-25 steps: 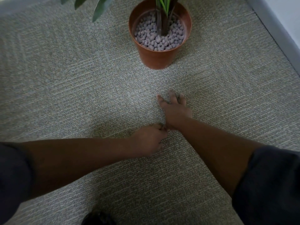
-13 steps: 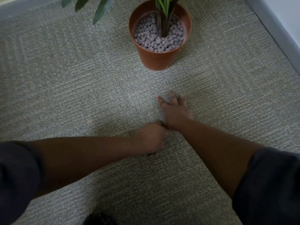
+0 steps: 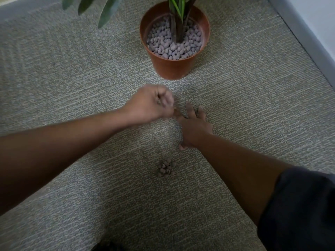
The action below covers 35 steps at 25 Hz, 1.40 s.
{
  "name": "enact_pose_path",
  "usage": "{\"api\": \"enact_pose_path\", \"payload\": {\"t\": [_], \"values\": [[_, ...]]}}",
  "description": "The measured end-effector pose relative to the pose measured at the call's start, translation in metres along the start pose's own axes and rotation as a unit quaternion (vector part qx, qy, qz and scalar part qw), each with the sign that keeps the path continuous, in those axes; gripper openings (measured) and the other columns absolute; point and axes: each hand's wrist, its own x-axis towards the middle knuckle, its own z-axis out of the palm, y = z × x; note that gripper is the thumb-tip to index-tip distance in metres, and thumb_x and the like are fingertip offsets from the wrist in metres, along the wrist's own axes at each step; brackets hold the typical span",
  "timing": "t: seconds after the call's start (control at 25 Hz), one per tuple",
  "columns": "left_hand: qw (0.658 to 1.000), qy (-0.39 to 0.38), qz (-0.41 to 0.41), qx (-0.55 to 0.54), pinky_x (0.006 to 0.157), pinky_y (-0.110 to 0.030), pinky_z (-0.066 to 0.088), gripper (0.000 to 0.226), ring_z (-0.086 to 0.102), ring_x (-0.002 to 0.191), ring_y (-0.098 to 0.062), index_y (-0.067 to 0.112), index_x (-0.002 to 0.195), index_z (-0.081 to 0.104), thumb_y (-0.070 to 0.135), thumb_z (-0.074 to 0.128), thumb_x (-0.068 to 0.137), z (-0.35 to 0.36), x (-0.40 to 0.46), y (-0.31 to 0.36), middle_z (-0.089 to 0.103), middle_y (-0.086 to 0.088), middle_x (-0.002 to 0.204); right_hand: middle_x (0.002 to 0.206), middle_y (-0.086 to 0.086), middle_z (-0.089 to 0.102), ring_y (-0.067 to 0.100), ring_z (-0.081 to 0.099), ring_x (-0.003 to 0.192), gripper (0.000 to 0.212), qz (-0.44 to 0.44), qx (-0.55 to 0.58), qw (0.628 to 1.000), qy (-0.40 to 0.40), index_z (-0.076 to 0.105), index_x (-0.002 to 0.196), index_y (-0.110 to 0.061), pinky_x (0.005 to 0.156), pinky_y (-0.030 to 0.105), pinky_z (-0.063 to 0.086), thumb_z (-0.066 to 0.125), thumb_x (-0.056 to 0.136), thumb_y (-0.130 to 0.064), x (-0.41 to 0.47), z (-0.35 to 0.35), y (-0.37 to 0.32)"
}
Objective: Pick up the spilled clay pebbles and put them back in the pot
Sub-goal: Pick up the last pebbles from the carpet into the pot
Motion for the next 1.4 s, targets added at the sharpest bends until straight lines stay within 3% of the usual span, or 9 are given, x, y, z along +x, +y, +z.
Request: {"api": "enact_pose_path", "payload": {"t": [0.24,0.44,0.52,0.64,0.72,0.84,1.04,1.2,1.4], "values": [[0.98,0.176,0.072,-0.052,0.072,-0.031,0.061,0.024,0.066,0.073,-0.01,0.001,0.1,0.07,0.013,0.08,0.083,-0.049,0.069,0.052,0.071,-0.013,0.089,0.159,-0.009,-0.037,0.041,-0.023,0.15,0.143,0.001,-0.002,1.0,0.0,-0.015,0.148,-0.054,0.103,0.072,0.035,0.095,0.058,-0.043,0.001,0.002,-0.001],[0.958,0.26,0.108,0.049,0.073,-0.018,0.056,0.005,0.065,0.078,0.005,0.009,0.094,0.071,0.013,0.07,0.09,-0.046,0.069,0.026,0.069,0.007,0.089,0.159,-0.01,-0.037,0.041,-0.022,0.15,0.143,-0.002,0.005,1.0,0.008,-0.014,0.148,-0.054,0.102,0.072,0.034,0.096,0.058,-0.042,0.002,0.003,0.002],[0.962,0.222,0.135,0.08,0.065,-0.009,0.049,0.005,0.062,0.072,0.01,0.014,0.09,0.07,0.011,0.066,0.091,-0.04,0.053,0.01,0.067,0.013,0.085,0.16,-0.01,-0.036,0.041,-0.022,0.15,0.142,-0.002,0.006,1.0,0.006,-0.014,0.149,-0.054,0.103,0.072,0.035,0.095,0.058,-0.042,0.0,0.002,0.001],[0.989,-0.012,0.086,0.118,0.069,-0.014,0.056,0.011,0.067,0.077,0.008,0.023,0.091,0.073,0.012,0.075,0.089,-0.022,0.021,-0.019,0.071,0.013,0.089,0.161,-0.008,-0.033,0.042,-0.019,0.151,0.141,-0.005,0.0,1.0,0.011,-0.012,0.15,-0.052,0.104,0.071,0.036,0.095,0.058,-0.045,-0.001,0.0,0.001],[0.969,-0.172,0.046,0.172,0.074,-0.016,0.054,0.024,0.065,0.083,0.008,0.03,0.103,0.073,0.022,0.083,0.082,-0.001,-0.004,-0.04,0.069,0.017,0.098,0.162,-0.007,-0.032,0.042,-0.019,0.151,0.14,-0.003,-0.002,1.0,0.014,-0.012,0.151,-0.052,0.104,0.072,0.036,0.094,0.059,-0.045,-0.002,0.0,0.0],[0.915,-0.297,0.068,0.263,0.086,-0.021,0.045,0.063,0.056,0.1,-0.002,0.029,0.129,0.065,0.035,0.089,0.071,0.039,-0.036,-0.065,0.061,0.008,0.12,0.162,-0.007,-0.033,0.041,-0.02,0.151,0.14,-0.001,-0.004,1.0,0.009,-0.013,0.151,-0.052,0.104,0.071,0.037,0.094,0.062,-0.043,-0.003,-0.001,-0.001],[0.88,-0.31,0.107,0.344,0.101,-0.032,0.042,0.098,0.046,0.125,-0.021,0.03,0.145,0.04,0.057,0.086,0.063,0.078,-0.058,-0.079,0.041,0.002,0.14,0.162,-0.006,-0.034,0.042,-0.022,0.15,0.14,0.002,-0.011,1.0,0.0,-0.016,0.152,-0.052,0.105,0.069,0.038,0.093,0.064,-0.042,-0.005,-0.004,-0.002],[0.885,-0.285,0.117,0.349,0.09,-0.04,0.051,0.062,0.054,0.114,-0.026,0.023,0.127,0.053,0.041,0.082,0.075,0.099,-0.063,-0.077,0.046,-0.002,0.13,0.162,-0.006,-0.034,0.042,-0.022,0.15,0.14,0.002,-0.012,1.0,0.001,-0.017,0.151,-0.052,0.104,0.069,0.039,0.093,0.065,-0.042,-0.004,-0.003,-0.002],[0.93,-0.257,0.135,0.227,0.075,-0.031,0.048,0.016,0.059,0.091,-0.018,0.012,0.092,0.07,0.014,0.076,0.077,0.094,-0.061,-0.073,0.06,-0.002,0.1,0.162,-0.006,-0.033,0.042,-0.021,0.15,0.14,-0.001,-0.01,1.0,0.005,-0.015,0.151,-0.052,0.104,0.069,0.037,0.093,0.064,-0.042,-0.003,-0.001,-0.001]]}}
